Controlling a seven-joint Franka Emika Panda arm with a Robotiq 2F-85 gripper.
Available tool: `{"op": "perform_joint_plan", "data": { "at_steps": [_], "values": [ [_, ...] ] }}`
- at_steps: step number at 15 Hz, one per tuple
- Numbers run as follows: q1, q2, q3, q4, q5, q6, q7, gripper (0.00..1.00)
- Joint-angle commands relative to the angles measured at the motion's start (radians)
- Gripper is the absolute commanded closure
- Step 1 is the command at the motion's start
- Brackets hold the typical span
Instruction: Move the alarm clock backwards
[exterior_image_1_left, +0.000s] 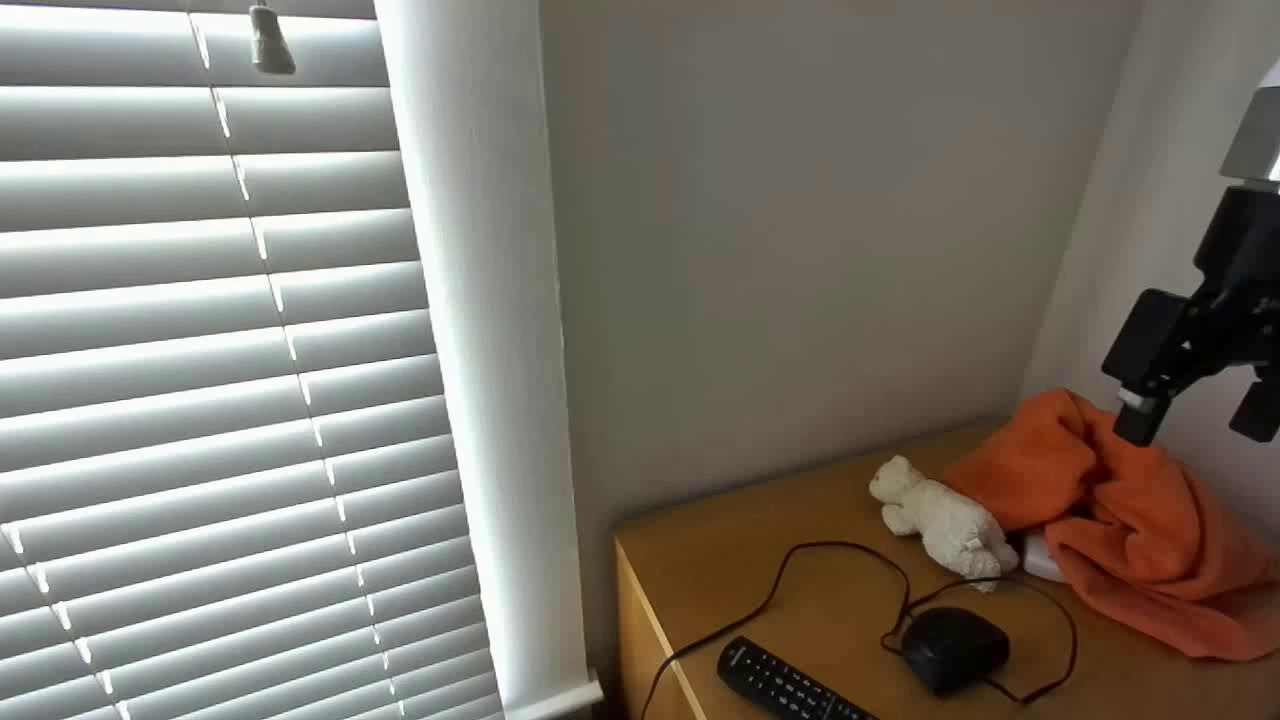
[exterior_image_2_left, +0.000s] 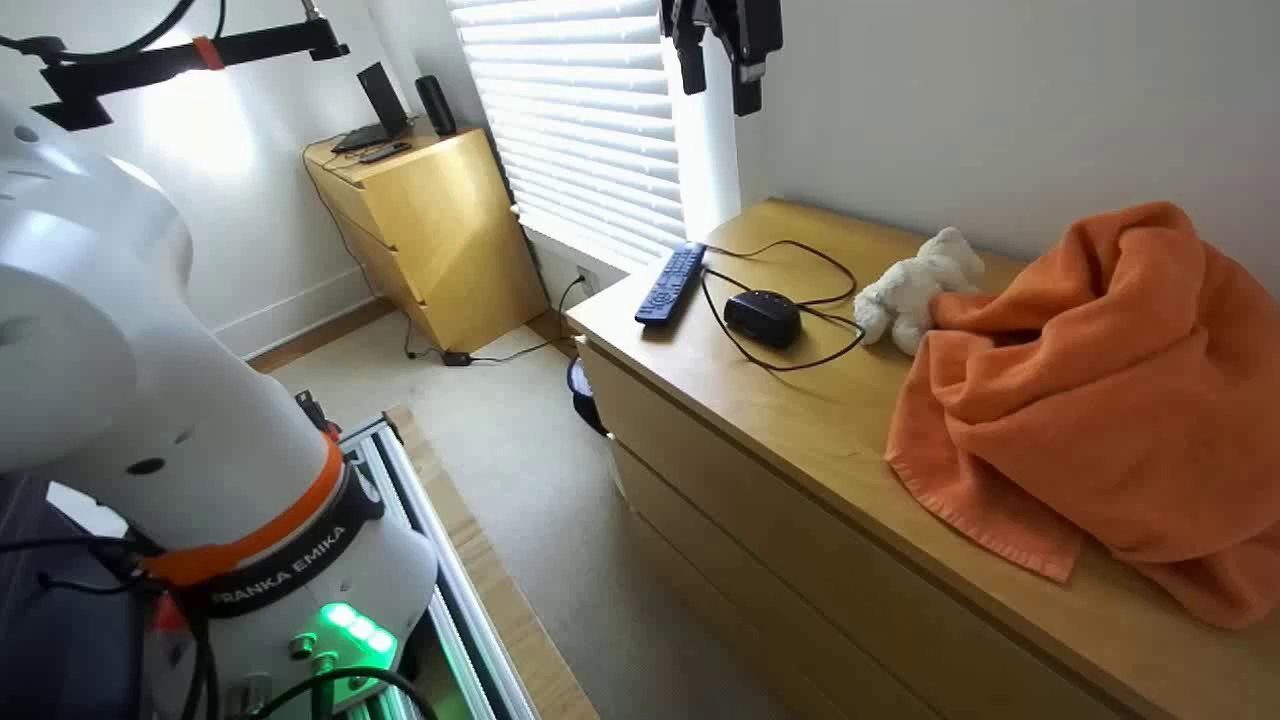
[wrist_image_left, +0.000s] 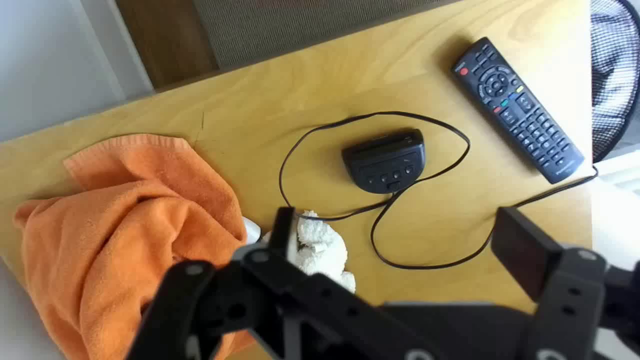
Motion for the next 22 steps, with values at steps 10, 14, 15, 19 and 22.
{"op": "perform_joint_plan", "data": {
  "at_steps": [10, 14, 15, 19, 22],
  "values": [
    [0.002, 0.001, -0.002, 0.002, -0.001, -0.002, 0.0, 0.0],
    [-0.019, 0.061, 0.021, 0.032, 0.021, 0.006, 0.194, 0.0],
    [-0.023, 0.076, 0.028, 0.037, 0.016, 0.011, 0.253, 0.0],
    [-0.031, 0.125, 0.052, 0.04, 0.007, 0.051, 0.487, 0.0],
    [-0.028, 0.186, 0.062, 0.057, 0.003, 0.086, 0.666, 0.0]
  ]
}}
